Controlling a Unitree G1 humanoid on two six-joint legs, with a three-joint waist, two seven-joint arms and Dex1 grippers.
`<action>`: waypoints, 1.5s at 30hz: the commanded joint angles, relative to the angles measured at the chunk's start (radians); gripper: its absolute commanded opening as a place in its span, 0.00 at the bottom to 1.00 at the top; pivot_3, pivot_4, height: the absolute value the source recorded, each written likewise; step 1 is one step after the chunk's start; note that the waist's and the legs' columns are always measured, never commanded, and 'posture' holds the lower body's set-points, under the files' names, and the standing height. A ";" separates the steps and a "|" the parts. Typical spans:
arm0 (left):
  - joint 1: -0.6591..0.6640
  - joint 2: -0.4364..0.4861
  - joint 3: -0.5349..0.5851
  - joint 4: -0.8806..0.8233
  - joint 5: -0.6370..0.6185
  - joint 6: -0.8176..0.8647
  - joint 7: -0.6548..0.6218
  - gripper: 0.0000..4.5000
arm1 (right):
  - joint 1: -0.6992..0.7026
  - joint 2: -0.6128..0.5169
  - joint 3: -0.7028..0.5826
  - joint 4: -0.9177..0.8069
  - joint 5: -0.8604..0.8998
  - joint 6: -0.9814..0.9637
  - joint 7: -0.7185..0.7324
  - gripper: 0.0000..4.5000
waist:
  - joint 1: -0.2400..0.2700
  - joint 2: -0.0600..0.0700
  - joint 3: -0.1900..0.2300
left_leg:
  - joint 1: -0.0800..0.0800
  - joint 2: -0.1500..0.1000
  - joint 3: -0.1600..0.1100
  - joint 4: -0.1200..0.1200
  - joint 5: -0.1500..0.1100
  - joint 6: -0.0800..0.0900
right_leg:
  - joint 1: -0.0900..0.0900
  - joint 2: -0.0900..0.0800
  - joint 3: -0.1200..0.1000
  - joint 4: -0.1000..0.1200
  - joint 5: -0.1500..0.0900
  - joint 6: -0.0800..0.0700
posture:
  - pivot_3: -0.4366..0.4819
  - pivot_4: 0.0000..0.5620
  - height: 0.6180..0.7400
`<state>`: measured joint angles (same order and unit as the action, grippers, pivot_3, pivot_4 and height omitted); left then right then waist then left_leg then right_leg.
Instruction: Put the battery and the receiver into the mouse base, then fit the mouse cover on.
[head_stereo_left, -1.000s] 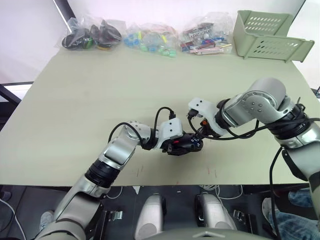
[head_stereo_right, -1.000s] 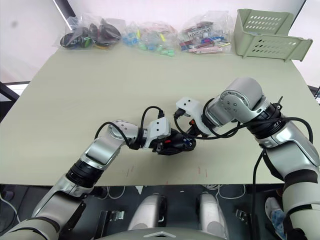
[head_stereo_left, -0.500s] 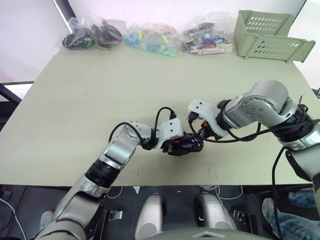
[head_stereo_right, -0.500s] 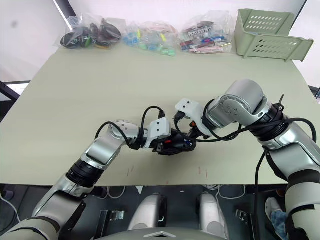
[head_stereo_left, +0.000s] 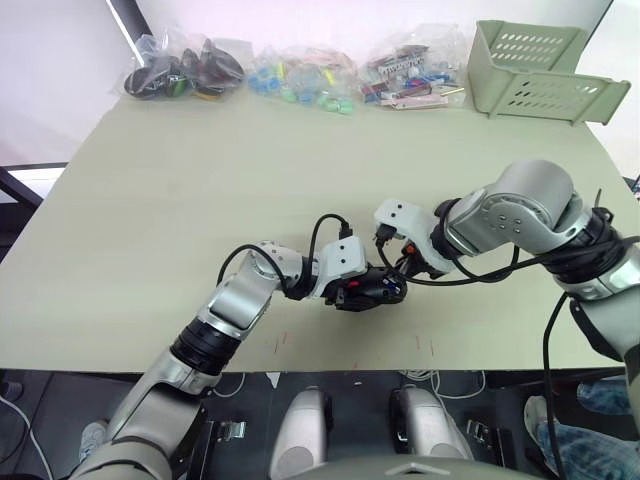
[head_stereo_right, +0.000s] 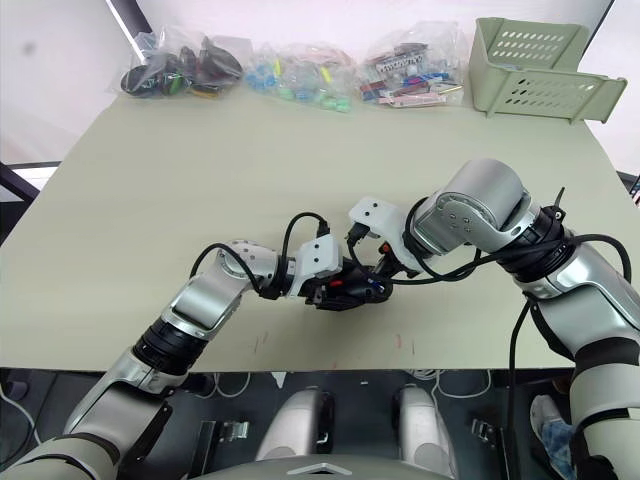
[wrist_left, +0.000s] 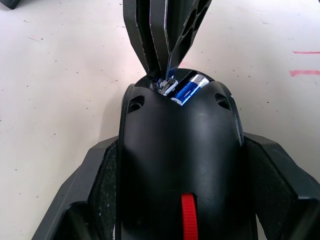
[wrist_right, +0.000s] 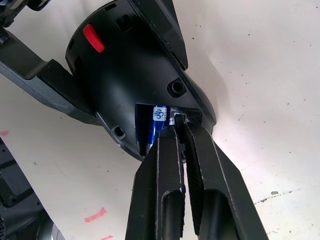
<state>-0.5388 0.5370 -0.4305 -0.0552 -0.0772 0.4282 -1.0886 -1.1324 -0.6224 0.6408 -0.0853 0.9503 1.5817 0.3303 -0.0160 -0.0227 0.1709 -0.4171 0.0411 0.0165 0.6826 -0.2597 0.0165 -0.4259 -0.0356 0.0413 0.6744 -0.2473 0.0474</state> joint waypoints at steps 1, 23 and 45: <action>-0.005 0.018 0.014 0.008 0.014 -0.006 0.001 0.67 | 0.002 -0.013 0.015 0.018 -0.031 0.033 0.000 0.00 | 0.000 0.000 0.000 | 0.000 0.000 0.000 0.000 0.000 0.000 | 0.000 0.000 0.000 0.000 0.000 0.000 | 0.48 0.27 1.00; -0.002 0.017 0.013 0.012 0.014 -0.011 0.002 0.67 | 0.008 -0.002 -0.001 0.010 -0.054 0.033 0.010 0.00 | 0.000 0.000 0.000 | 0.000 0.000 0.000 0.000 0.000 0.000 | 0.000 0.000 0.000 0.000 0.000 0.000 | 0.48 0.27 1.00; -0.004 0.016 0.012 0.018 0.013 -0.014 0.004 0.67 | 0.112 -0.005 -0.030 -0.049 -0.102 0.033 -0.016 0.00 | -0.001 0.000 0.000 | 0.000 0.000 0.000 0.000 0.000 0.000 | 0.000 0.000 0.000 0.000 0.000 0.000 | 0.48 0.27 1.00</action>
<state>-0.5405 0.5385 -0.4312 -0.0475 -0.0798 0.4215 -1.0883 -1.0499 -0.6013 0.5759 -0.1482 0.8782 1.5823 0.3346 -0.0169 -0.0228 0.1709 -0.4170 0.0412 0.0166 0.6827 -0.2597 0.0165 -0.4257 -0.0355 0.0416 0.6740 -0.2473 0.0475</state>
